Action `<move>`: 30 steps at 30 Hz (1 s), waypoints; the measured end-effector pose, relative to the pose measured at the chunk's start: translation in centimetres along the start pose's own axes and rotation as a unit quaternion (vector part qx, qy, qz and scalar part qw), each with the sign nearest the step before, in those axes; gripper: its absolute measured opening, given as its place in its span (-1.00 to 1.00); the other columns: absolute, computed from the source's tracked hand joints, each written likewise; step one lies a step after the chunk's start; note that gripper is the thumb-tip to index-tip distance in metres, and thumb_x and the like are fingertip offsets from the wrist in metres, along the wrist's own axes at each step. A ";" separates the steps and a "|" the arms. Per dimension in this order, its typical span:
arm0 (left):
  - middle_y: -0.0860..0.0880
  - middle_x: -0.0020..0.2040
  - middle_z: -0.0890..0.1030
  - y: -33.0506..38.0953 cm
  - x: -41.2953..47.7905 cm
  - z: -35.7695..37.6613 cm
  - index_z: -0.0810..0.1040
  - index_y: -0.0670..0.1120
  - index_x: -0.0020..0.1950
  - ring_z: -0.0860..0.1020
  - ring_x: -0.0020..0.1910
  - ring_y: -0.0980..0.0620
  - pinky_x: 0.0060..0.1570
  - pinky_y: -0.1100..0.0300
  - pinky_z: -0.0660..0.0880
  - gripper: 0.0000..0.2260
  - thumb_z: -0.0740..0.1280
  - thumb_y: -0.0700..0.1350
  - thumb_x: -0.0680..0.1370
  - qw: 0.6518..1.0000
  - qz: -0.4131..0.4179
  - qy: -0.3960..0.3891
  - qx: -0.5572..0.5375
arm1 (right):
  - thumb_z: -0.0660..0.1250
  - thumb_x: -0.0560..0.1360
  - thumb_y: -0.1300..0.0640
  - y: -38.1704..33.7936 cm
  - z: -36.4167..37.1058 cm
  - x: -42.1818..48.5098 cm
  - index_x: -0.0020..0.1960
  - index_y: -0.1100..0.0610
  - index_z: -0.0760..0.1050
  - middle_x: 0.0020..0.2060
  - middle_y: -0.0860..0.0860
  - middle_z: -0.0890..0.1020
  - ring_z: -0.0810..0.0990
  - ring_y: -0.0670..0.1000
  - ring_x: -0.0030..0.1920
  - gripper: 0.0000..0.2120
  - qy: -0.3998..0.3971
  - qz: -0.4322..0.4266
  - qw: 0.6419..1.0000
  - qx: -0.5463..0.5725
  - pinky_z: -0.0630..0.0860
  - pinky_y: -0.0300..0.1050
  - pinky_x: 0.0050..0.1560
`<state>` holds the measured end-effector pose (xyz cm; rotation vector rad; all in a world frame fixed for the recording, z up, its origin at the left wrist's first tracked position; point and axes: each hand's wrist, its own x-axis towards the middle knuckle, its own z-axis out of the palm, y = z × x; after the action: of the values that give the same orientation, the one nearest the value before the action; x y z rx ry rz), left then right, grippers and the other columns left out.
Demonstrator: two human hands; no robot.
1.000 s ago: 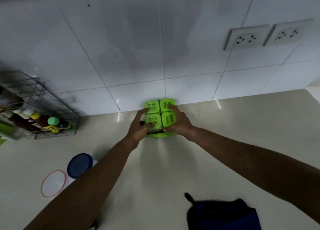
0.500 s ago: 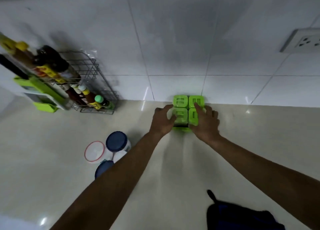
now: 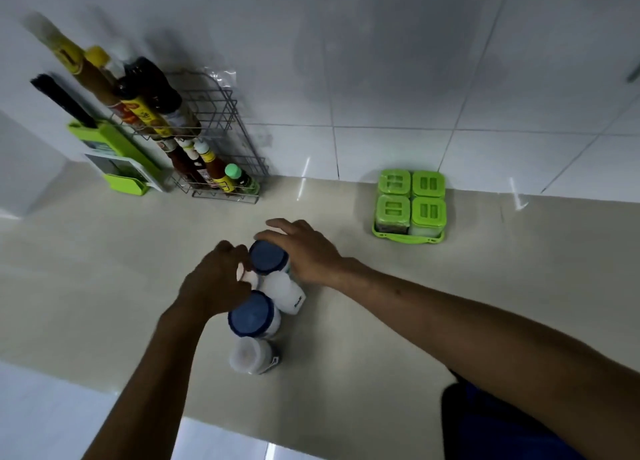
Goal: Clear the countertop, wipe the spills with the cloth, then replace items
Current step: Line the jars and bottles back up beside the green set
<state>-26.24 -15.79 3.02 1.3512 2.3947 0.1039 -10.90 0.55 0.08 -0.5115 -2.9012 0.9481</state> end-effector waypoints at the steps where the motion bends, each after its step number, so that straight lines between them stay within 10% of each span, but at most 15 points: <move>1: -0.06 0.24 0.43 -0.9 -0.3 0.4 0.56 -0.01 0.22 0.54 0.21 -0.23 0.05 -0.11 0.57 -0.59 0.60 -0.08 0.43 0.999 -0.031 0.006 0.036 | 0.45 0.44 0.40 -0.4 0.3 1.1 0.62 -0.19 0.32 0.69 -0.07 0.19 0.33 0.19 0.52 -0.12 -0.020 -0.011 0.999 -0.023 0.55 0.17 0.29; 4: -0.07 0.49 0.28 -3.6 -0.2 1.1 0.46 0.05 0.39 0.49 0.30 -0.34 0.13 -0.18 0.61 -0.35 0.66 0.00 0.38 0.996 -0.073 -0.016 0.048 | 0.42 0.47 0.37 -1.3 1.1 3.8 0.55 -0.12 0.44 0.71 -0.05 0.17 0.36 0.22 0.53 -0.27 -0.086 -0.026 0.995 -0.044 0.55 0.17 0.30; 9: -0.13 0.36 0.38 -5.6 1.0 1.5 0.55 -0.02 0.23 0.65 -0.06 -0.34 -0.04 -0.12 0.65 -0.45 0.71 -0.03 0.34 0.999 -0.008 0.033 -0.011 | 0.55 0.43 0.21 -1.2 1.8 5.3 0.38 0.00 0.58 0.57 0.07 0.38 0.48 0.21 0.46 -0.46 -0.112 0.007 0.994 0.018 0.54 0.13 0.38; 18: -0.05 0.03 0.51 -3.7 2.2 -0.2 0.52 -0.06 0.04 0.60 -0.06 -0.26 -0.07 -0.08 0.56 -0.47 0.76 0.01 0.28 0.998 0.027 0.057 -0.020 | 0.65 0.34 0.02 -1.1 2.3 3.3 0.39 -0.08 0.40 0.26 0.04 0.43 0.47 0.21 0.21 -0.30 0.053 0.061 0.991 0.102 0.66 0.19 0.07; 25: 0.01 0.08 0.53 8.9 4.5 -5.3 0.49 0.03 0.06 0.53 -0.07 -0.09 -0.10 0.00 0.53 -0.43 0.77 0.05 0.25 0.971 0.193 0.134 -0.050 | 0.64 0.29 -0.17 4.5 -9.8 -6.4 0.34 -0.06 0.58 0.14 0.01 0.54 0.61 0.08 0.13 -0.33 0.204 0.139 0.962 0.115 0.61 -0.01 0.16; 30: 0.15 0.03 0.60 24.3 9.0 -4.7 0.44 0.16 0.10 0.54 -0.09 0.20 -0.15 0.17 0.44 -0.44 0.70 0.18 0.29 0.957 0.282 0.001 -0.071 | 0.48 0.22 -0.39 12.2 -19.1 -15.9 0.16 -0.10 0.69 -0.07 -0.05 0.58 0.62 -0.03 -0.08 -0.40 0.202 0.240 0.947 0.069 0.50 -0.23 -0.21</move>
<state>-12.50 5.30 10.77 1.9153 1.8881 0.4226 10.46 15.47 9.40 -1.2698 -2.3630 0.9405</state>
